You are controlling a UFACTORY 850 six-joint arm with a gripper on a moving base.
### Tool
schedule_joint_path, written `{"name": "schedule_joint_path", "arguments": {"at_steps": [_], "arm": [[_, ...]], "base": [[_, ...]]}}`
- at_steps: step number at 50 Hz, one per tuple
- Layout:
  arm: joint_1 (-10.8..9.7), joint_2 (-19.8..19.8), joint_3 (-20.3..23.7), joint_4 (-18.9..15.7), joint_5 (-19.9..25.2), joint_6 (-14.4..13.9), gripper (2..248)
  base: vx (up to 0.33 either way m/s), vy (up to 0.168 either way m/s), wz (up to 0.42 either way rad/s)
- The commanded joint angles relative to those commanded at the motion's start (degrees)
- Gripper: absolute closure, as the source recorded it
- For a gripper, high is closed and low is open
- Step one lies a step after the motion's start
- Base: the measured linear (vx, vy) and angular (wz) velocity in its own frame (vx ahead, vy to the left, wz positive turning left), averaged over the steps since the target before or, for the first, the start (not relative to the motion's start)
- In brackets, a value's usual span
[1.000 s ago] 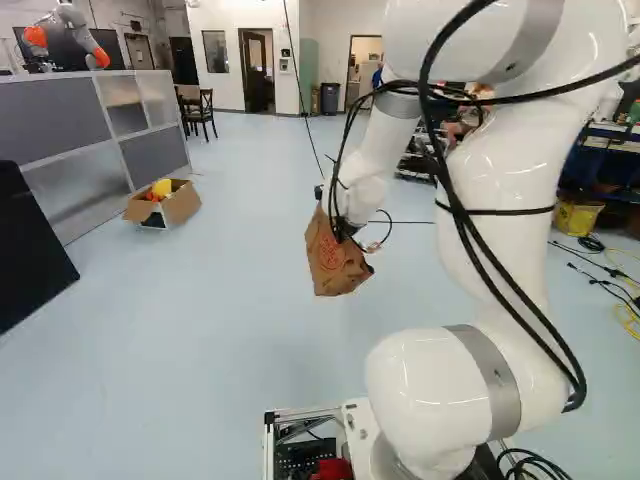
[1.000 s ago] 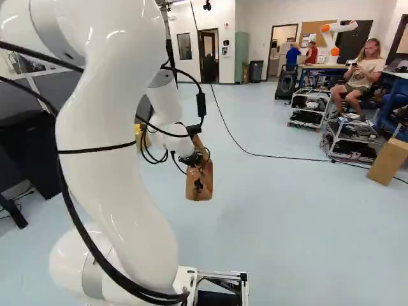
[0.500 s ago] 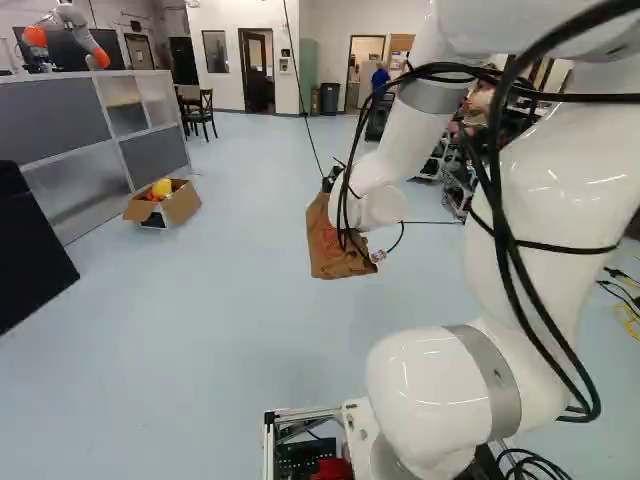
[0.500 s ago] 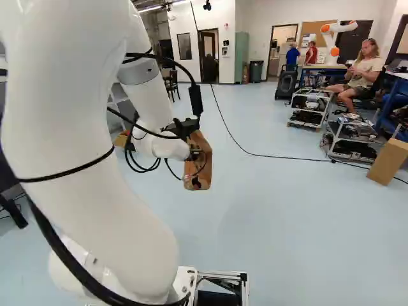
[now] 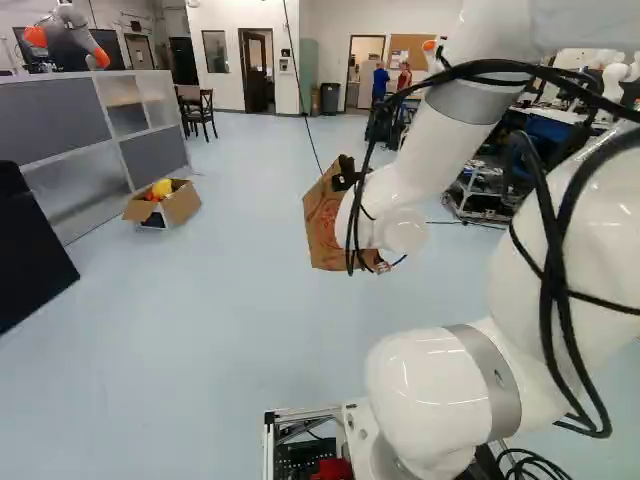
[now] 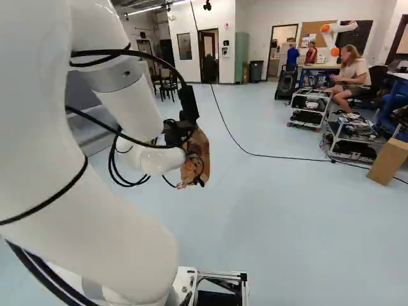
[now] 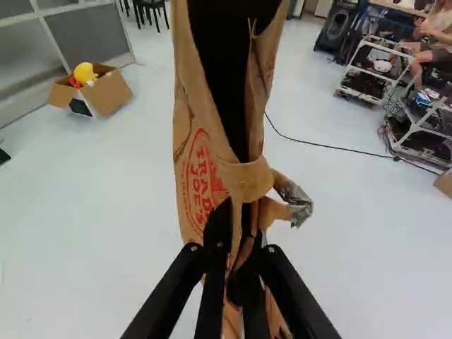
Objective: Pick up the grocery bag from the ground
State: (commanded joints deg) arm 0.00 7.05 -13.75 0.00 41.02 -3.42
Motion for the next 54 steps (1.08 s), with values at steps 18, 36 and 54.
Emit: {"name": "schedule_joint_path", "arguments": {"at_steps": [18, 36, 54], "arm": [[0.0, 5.09, 4.98, 0.0, 5.11, 1.95, 228], [0.0, 8.05, 7.87, 0.0, 8.08, 3.08, 228], [0.0, 8.95, 8.75, 0.0, 8.98, 3.42, 228]], "base": [[0.0, 0.0, 0.0], [0.0, 0.0, 0.0], [0.0, 0.0, 0.0]]}}
